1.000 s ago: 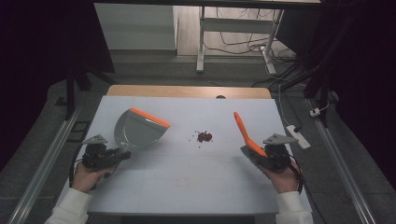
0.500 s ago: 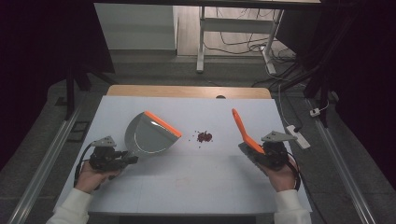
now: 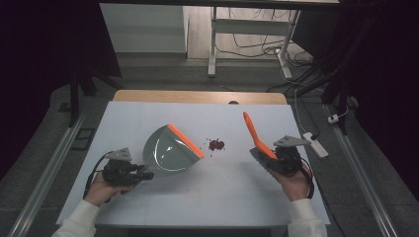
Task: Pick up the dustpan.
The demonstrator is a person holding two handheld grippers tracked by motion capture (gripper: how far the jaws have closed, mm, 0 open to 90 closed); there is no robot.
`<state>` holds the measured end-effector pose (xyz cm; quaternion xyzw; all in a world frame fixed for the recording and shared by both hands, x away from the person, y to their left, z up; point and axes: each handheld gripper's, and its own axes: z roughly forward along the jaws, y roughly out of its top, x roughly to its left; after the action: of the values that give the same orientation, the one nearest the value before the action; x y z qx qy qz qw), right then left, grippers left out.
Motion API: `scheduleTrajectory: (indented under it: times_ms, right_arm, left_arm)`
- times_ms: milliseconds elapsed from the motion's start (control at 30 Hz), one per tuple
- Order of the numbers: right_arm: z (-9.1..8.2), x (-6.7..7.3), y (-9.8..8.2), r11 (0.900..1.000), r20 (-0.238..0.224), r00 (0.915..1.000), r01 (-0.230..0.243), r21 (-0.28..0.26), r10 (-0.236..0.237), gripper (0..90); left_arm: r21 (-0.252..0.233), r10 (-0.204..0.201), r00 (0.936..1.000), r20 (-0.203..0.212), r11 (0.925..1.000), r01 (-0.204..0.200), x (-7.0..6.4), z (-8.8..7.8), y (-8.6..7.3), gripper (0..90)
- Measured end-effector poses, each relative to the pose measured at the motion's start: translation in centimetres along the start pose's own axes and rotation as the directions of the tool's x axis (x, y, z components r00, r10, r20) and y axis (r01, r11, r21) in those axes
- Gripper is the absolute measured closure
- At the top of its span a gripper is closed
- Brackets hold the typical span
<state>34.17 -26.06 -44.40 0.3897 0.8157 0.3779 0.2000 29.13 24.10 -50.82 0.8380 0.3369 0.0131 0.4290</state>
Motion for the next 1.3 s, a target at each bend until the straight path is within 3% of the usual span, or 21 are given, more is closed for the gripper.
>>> scheduleTrajectory:
  times_ms: [67,300,467,633,700,967,1100,1200,1300]
  right_arm:
    - [0.1,0.0,0.2,1.000,0.001,1.0000,-0.002,0.000,0.002,70.6]
    - [0.6,-0.1,0.8,1.000,0.002,1.0000,0.006,-0.011,-0.006,70.6]
    - [0.5,-0.1,0.8,0.999,-0.005,0.9998,-0.019,-0.026,0.019,70.6]
    - [0.5,-0.4,1.1,0.999,-0.005,0.9995,-0.030,-0.038,0.030,70.6]
    - [0.7,-0.4,1.5,0.999,-0.009,0.9995,-0.031,-0.043,0.030,70.6]
    - [2.1,0.0,2.6,0.999,-0.016,0.9998,-0.007,-0.043,0.007,70.6]
    - [3.0,0.3,3.6,0.999,-0.020,0.9997,0.013,-0.042,-0.013,70.6]
    - [3.6,0.3,4.0,0.999,-0.017,0.9997,0.018,-0.038,-0.018,70.6]
    - [4.6,0.3,4.4,0.999,-0.025,0.9996,0.013,-0.034,-0.014,70.6]
  left_arm:
    - [0.003,0.026,0.9996,0.012,0.9996,-0.026,-0.2,0.0,0.0,61.6]
    - [0.034,0.055,0.9981,0.027,0.9979,-0.056,-0.6,0.5,0.2,61.6]
    - [0.049,0.088,0.9955,0.035,0.9948,-0.090,-1.0,0.4,0.6,61.6]
    - [0.100,0.108,0.9926,0.054,0.9885,-0.113,-0.8,1.0,1.7,61.6]
    - [0.135,0.113,0.9907,0.076,0.9833,-0.122,-0.2,1.5,2.9,61.6]
    - [0.182,0.120,0.9927,0.010,0.9760,-0.120,-0.2,1.8,4.9,61.5]
    - [0.183,0.111,0.9938,0.007,0.9768,-0.111,-0.1,2.0,5.0,61.5]
    - [0.195,0.108,0.9938,0.025,0.9744,-0.111,0.4,2.2,4.9,61.5]
    - [0.219,0.097,0.9951,0.017,0.9706,-0.099,0.9,2.5,4.8,61.5]
